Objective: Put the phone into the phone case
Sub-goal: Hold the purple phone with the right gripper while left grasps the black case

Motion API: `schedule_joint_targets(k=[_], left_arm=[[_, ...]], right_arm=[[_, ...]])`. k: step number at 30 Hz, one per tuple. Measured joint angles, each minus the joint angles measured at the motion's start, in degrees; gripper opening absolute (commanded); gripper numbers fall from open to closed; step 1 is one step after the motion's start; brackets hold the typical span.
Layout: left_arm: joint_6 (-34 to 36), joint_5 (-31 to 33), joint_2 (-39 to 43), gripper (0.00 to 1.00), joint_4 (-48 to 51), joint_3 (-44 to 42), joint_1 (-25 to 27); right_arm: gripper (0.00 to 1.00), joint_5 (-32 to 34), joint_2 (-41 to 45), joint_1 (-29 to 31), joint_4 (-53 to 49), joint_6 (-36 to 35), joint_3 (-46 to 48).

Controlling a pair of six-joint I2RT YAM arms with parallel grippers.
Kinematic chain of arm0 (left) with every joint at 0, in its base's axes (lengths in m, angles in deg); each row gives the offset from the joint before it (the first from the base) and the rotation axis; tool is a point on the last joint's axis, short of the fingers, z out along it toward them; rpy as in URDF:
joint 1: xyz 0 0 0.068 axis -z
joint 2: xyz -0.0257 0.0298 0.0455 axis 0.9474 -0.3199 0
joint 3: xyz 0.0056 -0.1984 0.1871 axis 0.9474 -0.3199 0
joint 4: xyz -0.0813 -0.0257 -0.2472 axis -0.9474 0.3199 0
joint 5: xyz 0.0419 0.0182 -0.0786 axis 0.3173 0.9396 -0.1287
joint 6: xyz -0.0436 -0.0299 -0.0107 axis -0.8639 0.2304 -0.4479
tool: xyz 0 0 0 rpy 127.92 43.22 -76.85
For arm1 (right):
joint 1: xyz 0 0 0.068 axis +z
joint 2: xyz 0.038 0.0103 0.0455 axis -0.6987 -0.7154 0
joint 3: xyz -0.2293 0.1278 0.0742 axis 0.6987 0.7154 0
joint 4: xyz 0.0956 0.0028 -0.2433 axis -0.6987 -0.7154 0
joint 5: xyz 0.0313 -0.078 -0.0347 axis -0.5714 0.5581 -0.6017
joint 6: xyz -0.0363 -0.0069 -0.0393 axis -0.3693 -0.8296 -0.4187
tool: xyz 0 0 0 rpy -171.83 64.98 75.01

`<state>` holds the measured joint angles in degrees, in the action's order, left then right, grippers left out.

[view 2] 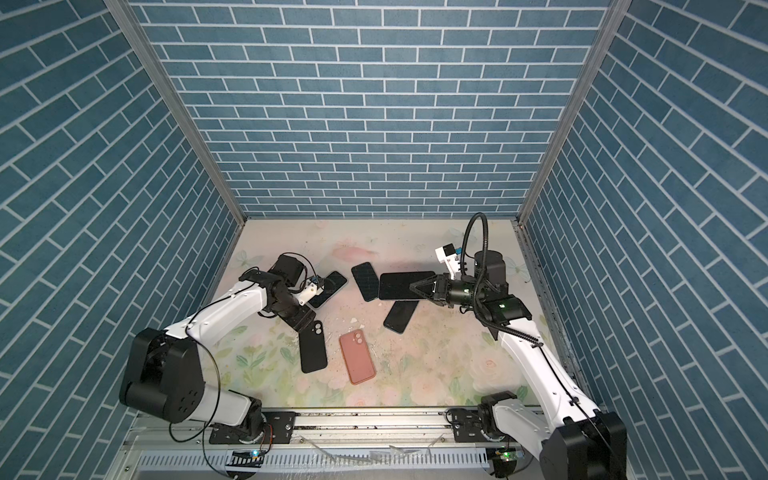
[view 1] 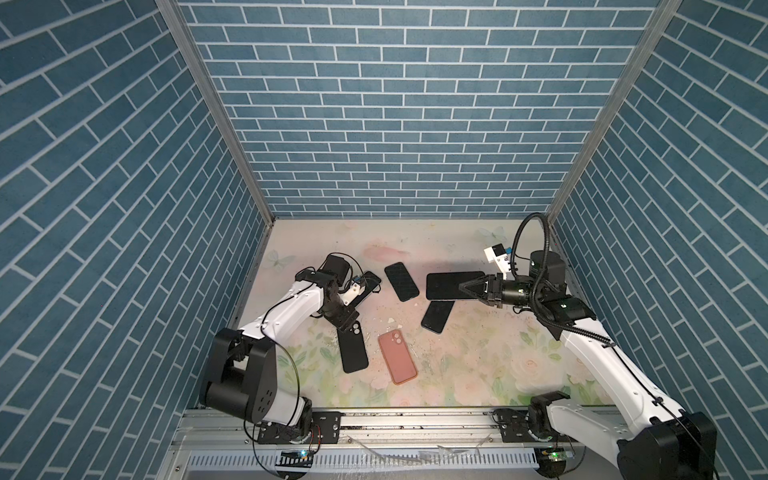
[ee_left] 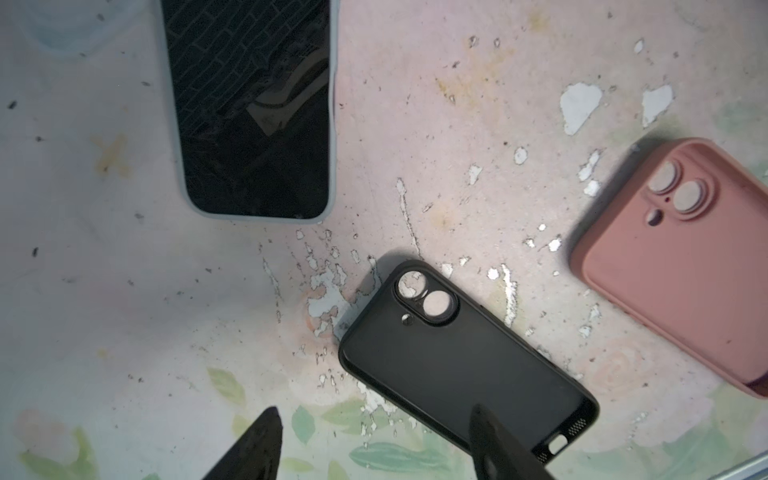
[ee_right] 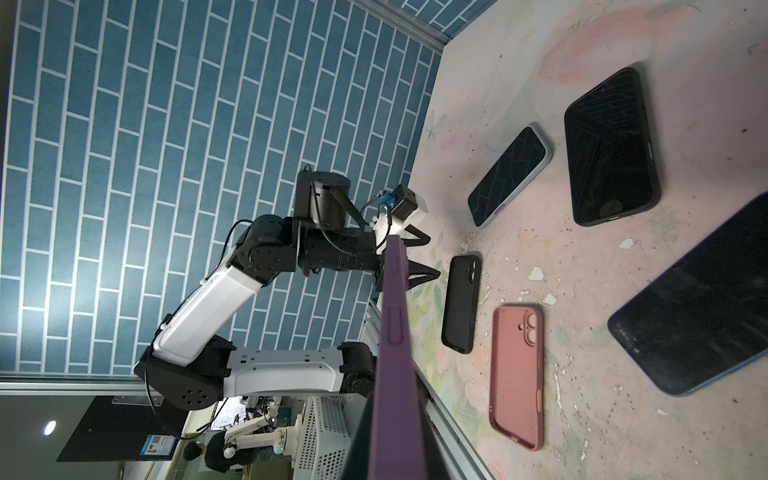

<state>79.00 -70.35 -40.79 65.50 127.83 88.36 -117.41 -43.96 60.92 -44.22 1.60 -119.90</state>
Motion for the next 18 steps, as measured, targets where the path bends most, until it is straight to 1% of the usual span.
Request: schedule_joint_targets(k=[5, 9, 11, 14, 17, 18], left_arm=[[1.8, -0.5, -4.2, 0.66, -0.8, 0.4, 0.0], [2.0, 0.5, -7.5, 0.67, -1.8, 0.4, -0.2], [2.0, 1.2, -9.0, 0.63, -2.5, 0.4, -0.3], [1.6, 1.7, -10.8, 0.62, -3.8, 0.4, -0.6], [1.3, 1.9, -12.7, 0.56, -4.7, 0.5, -1.0], [1.1, 1.9, -13.0, 0.51, -4.7, 0.7, -1.2]], right_arm=[[0.00, -0.9, 0.0, -0.2, -0.9, -0.8, -0.1], [0.00, -1.7, 0.1, -0.3, -1.4, -1.4, -0.1], [0.00, -2.1, 0.3, -0.4, -1.7, -1.7, -0.1], [0.00, -2.6, 0.3, -0.6, -2.1, -1.8, -0.1], [0.00, -2.7, 0.4, -0.7, -2.9, -1.8, -0.1], [0.00, -2.7, 0.5, -0.7, -3.1, -1.8, -0.1]])
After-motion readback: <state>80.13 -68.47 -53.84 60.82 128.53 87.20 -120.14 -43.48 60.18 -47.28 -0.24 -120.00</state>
